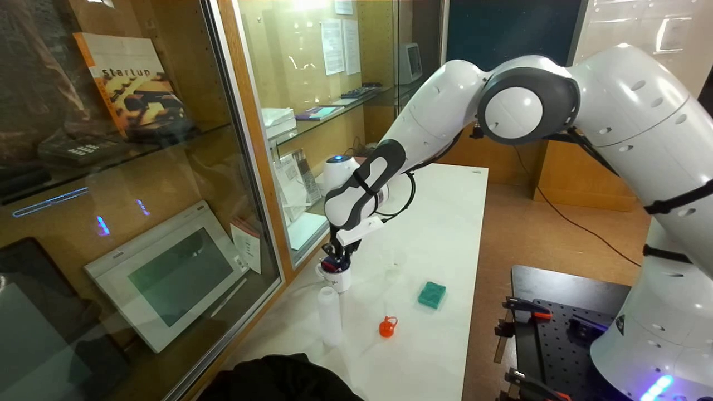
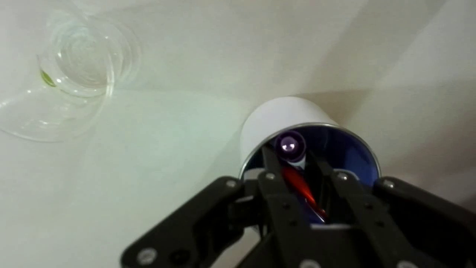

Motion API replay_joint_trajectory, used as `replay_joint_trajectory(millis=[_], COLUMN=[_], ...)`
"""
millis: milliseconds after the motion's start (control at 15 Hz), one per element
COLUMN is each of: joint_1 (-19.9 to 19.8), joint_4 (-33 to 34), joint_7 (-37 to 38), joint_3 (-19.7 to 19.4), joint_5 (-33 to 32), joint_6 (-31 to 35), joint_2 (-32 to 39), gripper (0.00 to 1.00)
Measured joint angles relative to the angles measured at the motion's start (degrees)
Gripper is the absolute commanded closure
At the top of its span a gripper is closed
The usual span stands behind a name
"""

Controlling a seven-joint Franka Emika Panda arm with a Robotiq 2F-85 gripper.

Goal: Remove the marker and pen from the white cup and put them in the plastic cup

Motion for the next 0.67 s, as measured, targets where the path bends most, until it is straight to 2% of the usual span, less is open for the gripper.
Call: replay_joint_trajectory(millis=[467,667], joint_1=[0.0,-0.1], joint_4=[0.8,0.8], joint_7=[0.0,0.2], joint_3=[0.2,0.2], joint_5=[0.1,1.1], joint_6=[-1.1,-4.5], joint_2=[0.2,-1.0], gripper=[0.95,0.95])
